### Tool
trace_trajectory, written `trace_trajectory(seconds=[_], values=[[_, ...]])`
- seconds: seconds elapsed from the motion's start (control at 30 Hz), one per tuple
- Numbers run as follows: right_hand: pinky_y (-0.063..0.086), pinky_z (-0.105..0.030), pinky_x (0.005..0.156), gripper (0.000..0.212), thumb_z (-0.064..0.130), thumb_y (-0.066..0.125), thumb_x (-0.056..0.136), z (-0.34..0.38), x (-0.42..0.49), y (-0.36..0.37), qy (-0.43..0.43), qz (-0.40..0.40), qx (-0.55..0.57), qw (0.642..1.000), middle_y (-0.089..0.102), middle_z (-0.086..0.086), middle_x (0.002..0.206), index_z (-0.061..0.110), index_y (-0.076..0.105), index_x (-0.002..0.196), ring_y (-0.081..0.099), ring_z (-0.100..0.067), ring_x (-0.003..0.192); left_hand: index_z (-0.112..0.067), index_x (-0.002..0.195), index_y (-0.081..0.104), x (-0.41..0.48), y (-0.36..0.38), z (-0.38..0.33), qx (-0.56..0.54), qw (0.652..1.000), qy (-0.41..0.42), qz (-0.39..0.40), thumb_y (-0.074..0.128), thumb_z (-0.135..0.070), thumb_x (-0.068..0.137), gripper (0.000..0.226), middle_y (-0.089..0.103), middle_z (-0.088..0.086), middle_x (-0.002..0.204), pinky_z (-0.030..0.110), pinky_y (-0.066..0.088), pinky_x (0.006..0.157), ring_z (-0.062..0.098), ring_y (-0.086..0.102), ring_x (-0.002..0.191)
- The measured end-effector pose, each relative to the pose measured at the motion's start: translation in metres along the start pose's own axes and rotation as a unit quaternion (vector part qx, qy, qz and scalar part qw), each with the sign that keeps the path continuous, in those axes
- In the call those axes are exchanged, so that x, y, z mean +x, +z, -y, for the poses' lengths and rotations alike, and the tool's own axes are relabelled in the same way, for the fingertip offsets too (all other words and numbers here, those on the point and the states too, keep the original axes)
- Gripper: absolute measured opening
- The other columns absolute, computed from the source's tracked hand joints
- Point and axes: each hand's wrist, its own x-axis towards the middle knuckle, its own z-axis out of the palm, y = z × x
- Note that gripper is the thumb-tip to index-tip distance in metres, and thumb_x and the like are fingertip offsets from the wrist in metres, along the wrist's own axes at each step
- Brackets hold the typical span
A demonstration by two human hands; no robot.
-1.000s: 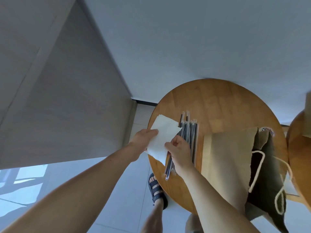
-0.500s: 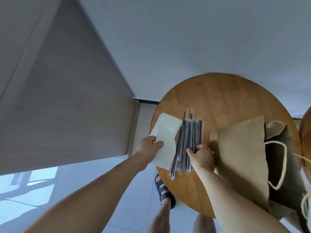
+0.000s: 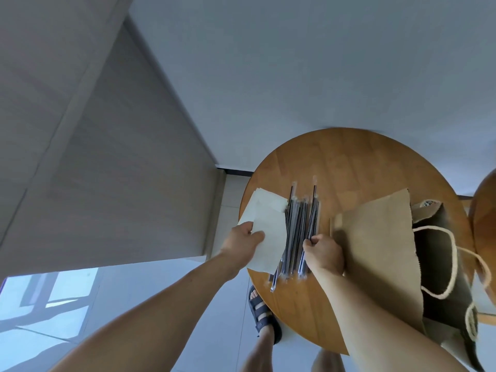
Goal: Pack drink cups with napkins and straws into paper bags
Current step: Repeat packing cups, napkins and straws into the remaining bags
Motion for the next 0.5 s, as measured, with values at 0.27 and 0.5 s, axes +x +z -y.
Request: trace_trajectory(seconds=[0.27, 0.5], values=[[0.051, -0.028, 0.051, 0.022, 0.026, 0.053, 0.089, 0.011, -0.007, -0.014, -0.002, 0.028, -0.002, 1.000, 0.062, 0.002, 0.060, 0.019, 0.059, 0.070, 0.061, -0.020, 0.057, -0.018, 0.116, 0.060, -0.019, 0.001, -0.013, 0.007, 1.000, 0.011, -0.011, 0.049, -0.026, 0.100, 0.021, 0.063, 0.004, 0.112, 0.024, 0.049, 0.066, 0.020, 0.060, 0.094], [0.044, -0.027, 0.050, 0.047, 0.056, 0.052, 0.093, 0.007, 0.001, 0.008, -0.006, 0.059, -0.050, 0.997, 0.060, -0.002, 0.062, 0.011, 0.055, 0.078, 0.059, -0.020, 0.056, -0.023, 0.100, 0.061, -0.018, 0.003, 0.002, 0.010, 1.000, -0.008, -0.028, 0.050, -0.027, 0.098, 0.013, 0.064, -0.001, 0.099, 0.020, 0.044, 0.057, 0.013, 0.059, 0.084]])
